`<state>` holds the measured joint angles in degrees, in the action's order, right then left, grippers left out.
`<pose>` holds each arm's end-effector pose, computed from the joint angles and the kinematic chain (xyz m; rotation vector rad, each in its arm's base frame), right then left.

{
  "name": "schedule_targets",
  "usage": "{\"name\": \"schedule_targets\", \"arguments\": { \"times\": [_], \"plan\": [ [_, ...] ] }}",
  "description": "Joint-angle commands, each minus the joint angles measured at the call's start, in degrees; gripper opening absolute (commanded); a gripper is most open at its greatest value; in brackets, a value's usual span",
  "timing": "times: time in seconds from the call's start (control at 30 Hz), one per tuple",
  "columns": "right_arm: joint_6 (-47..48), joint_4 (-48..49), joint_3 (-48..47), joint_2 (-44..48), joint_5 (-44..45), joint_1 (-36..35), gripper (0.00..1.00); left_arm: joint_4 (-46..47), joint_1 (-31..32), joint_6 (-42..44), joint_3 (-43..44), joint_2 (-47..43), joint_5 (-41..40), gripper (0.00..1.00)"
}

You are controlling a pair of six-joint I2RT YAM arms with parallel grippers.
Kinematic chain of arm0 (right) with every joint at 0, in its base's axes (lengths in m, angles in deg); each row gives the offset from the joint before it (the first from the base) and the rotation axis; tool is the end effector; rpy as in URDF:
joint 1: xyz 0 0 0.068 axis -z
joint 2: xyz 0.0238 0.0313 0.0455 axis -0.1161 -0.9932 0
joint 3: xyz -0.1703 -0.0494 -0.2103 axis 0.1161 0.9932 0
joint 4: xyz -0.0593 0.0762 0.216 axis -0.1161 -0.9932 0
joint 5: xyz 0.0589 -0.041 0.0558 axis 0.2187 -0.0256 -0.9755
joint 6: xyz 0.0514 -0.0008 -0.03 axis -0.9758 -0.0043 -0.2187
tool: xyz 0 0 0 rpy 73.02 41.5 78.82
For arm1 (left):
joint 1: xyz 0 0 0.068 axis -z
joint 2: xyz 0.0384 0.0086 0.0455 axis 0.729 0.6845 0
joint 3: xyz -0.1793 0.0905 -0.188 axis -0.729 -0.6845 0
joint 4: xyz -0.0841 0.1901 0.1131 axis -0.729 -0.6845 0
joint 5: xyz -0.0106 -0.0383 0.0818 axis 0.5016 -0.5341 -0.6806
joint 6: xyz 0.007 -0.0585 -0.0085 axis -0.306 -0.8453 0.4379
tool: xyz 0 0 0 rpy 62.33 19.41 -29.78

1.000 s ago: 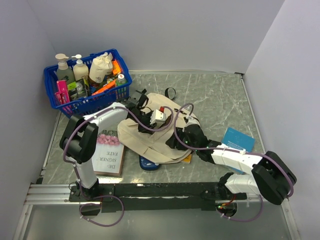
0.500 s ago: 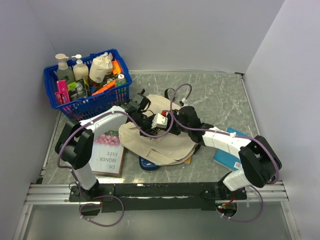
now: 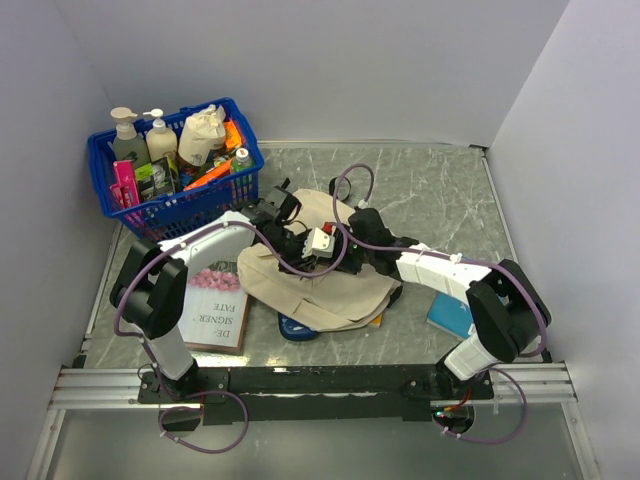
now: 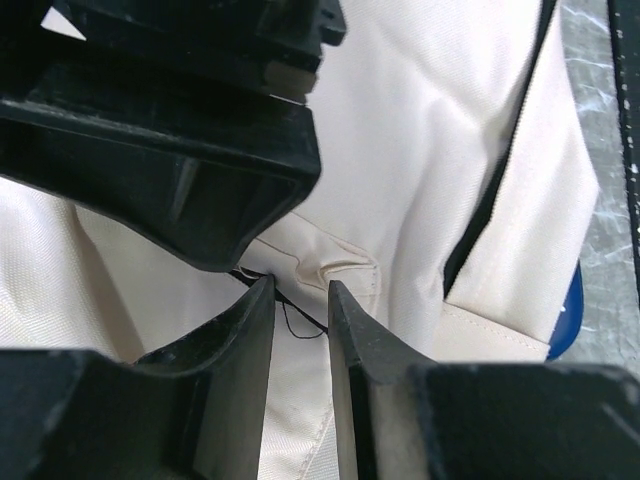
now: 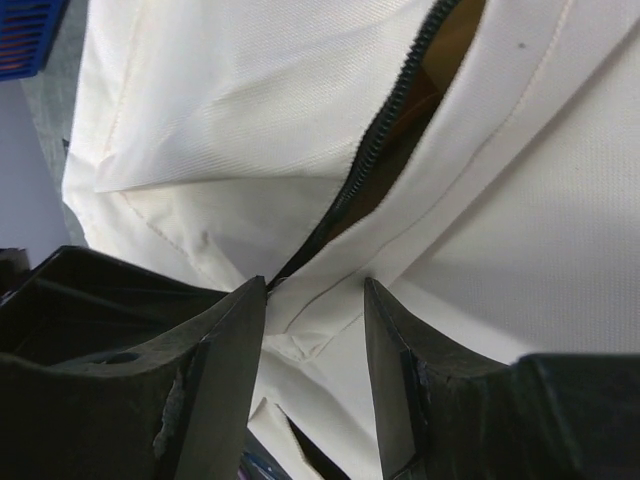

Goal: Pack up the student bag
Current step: Zip the student bag at the center of the board.

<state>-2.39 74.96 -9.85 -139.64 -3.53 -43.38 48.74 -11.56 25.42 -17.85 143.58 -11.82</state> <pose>0.2393 0.1882 0.2150 0.2147 2.4914 0.9318 0.2498 -0.2119 0.2349 1.8792 1.6469 -0.8487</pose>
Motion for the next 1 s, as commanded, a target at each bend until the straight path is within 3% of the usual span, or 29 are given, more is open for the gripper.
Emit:
{"name": "schedule_targets", "arguments": {
  "times": [0.0,0.43,0.5,0.63,0.77,0.97],
  "plan": [
    [0.5,-2.2,-3.3,-0.3,1.1,0.0,0.50,-6.4,0.8,2.7,1.7,-2.1,4.8,0.32],
    [0.8,-5.0,-4.7,-1.0,2.0,0.0,0.42,-11.1,1.1,7.4,3.8,-1.1,8.4,0.32],
    [0.9,-5.2,-4.4,-0.7,2.0,-0.1,0.37,-10.9,1.5,6.6,4.0,-1.0,8.2,0.32],
    [0.6,-5.0,-2.2,0.6,2.1,-0.1,0.13,-9.4,1.1,5.3,4.1,-1.2,6.9,0.32],
    [0.5,-4.7,-0.7,1.3,2.3,-0.1,0.01,-8.1,-1.1,3.9,5.2,-1.3,5.5,0.32],
    [0.3,-3.6,1.6,2.6,2.1,-0.3,0.00,-5.9,-3.2,2.9,6.8,-1.0,4.4,0.32]
  ]
}}
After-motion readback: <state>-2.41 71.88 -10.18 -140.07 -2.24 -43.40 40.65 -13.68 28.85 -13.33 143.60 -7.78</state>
